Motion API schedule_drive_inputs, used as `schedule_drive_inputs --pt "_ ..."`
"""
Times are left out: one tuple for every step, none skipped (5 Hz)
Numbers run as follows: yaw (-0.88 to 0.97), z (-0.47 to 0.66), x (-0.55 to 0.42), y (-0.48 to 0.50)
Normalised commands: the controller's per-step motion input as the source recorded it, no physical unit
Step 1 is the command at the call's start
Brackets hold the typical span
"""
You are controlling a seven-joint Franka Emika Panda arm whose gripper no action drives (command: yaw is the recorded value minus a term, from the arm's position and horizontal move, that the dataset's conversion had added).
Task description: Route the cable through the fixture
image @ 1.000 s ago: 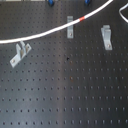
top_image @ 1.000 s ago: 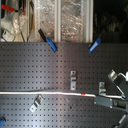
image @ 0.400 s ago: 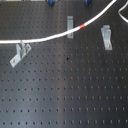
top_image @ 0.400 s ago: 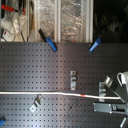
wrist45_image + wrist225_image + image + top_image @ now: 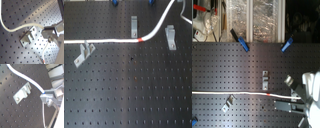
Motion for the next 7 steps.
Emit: schedule_drive_inputs --pt "0.00 0.02 -0.028 -0.004" --pt "0.14 0.24 -0.653 -0.106" --pt "0.24 0.13 -0.438 -0.056" --pt "0.00 0.01 -0.006 0.000" --pt "0.28 0.14 -0.344 0.124" --pt "0.50 0.10 -0.322 0.108" --pt "0.00 0.04 0.000 0.000"
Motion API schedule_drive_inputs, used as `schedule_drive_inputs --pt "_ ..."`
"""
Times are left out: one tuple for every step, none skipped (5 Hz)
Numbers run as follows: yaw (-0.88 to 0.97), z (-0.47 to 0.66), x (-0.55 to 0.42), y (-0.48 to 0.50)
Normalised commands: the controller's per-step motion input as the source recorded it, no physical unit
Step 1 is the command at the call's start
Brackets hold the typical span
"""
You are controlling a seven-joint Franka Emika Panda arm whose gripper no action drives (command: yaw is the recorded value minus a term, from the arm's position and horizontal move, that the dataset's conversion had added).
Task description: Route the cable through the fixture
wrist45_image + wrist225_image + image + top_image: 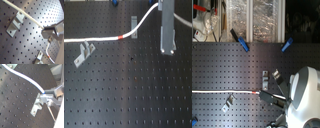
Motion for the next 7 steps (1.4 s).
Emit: schedule_drive_inputs --pt "-0.04 0.53 0.006 0.001" --pt "0.00 0.03 0.001 0.000" --pt "0.00 0.00 -0.002 -0.014" --pt "-0.11 0.08 0.000 0.001" --pt "0.00 0.30 0.002 0.004" --pt "0.00 0.07 0.001 0.001" --pt "0.00 0.00 0.001 0.011"
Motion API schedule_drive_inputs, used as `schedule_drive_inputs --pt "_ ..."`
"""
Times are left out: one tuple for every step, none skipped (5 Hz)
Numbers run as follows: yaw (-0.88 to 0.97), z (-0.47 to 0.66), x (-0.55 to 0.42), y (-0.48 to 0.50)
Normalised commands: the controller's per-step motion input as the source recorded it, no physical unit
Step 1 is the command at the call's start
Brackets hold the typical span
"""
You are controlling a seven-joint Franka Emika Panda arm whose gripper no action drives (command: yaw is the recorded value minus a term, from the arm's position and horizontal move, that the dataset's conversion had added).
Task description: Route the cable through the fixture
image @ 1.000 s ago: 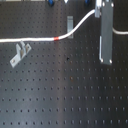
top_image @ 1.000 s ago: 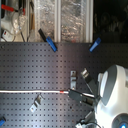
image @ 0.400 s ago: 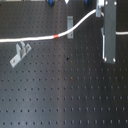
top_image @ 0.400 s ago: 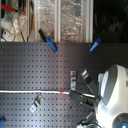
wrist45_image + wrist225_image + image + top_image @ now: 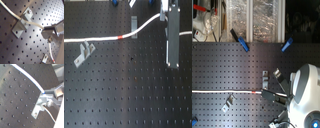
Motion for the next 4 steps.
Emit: schedule_drive_inputs --pt "0.00 0.21 0.002 0.003" --pt "0.00 0.40 0.002 -0.008" --pt "0.00 -0.03 0.004 0.045" --pt "0.00 0.03 0.000 0.001"
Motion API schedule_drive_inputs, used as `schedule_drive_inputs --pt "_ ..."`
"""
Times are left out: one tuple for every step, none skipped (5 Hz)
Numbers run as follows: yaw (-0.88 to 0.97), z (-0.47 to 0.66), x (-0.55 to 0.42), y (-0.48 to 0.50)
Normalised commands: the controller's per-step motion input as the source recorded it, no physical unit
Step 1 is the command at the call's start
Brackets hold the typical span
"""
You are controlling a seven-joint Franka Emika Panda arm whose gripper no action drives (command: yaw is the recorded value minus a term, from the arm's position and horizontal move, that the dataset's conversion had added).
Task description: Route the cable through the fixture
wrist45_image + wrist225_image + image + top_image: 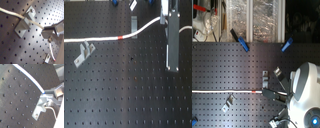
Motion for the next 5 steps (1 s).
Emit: schedule_drive_inputs --pt "-0.30 1.00 -0.237 -0.066" --pt "0.00 0.03 0.000 -0.002" --pt "0.00 0.00 0.077 -0.077" --pt "0.47 0.00 -0.050 -0.362" --pt "0.00 0.00 -0.014 0.001"
